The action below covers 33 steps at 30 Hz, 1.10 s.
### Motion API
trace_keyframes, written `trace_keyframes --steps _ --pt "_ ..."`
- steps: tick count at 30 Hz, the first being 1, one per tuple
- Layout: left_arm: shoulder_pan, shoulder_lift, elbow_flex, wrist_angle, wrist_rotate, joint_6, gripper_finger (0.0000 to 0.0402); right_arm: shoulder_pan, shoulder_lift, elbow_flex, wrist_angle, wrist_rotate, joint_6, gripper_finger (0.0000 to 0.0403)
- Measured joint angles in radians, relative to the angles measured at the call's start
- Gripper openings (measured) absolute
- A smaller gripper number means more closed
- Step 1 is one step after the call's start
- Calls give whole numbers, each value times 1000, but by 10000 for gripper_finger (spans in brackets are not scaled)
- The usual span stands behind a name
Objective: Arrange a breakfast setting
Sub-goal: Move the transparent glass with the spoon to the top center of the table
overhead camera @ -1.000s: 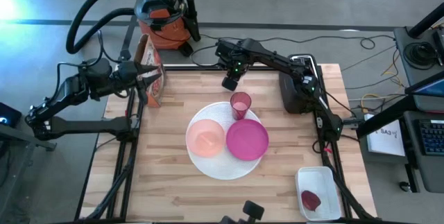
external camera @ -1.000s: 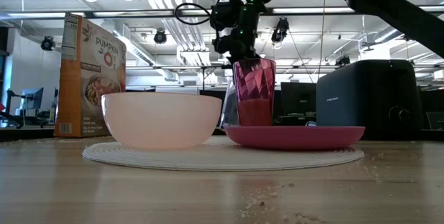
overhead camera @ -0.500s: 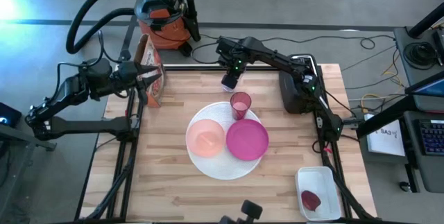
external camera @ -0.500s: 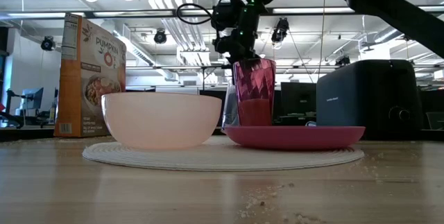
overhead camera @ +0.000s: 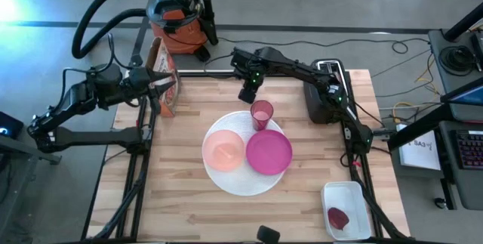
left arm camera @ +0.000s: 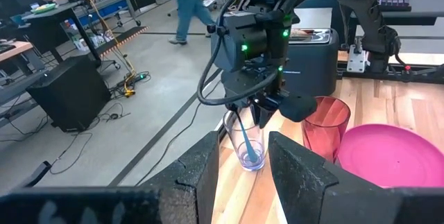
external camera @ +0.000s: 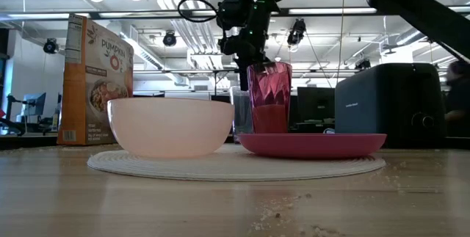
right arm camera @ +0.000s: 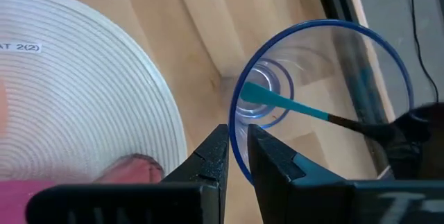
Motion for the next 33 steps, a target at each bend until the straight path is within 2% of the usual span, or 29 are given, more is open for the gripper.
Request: trace_keyframes --steps 21,33 --pt "0 0 0 0 0 0 109 -2 0 -92 144 93 -58 43" --pt "0 0 0 -1 0 0 109 -2 0 -4 43 92 -60 43"
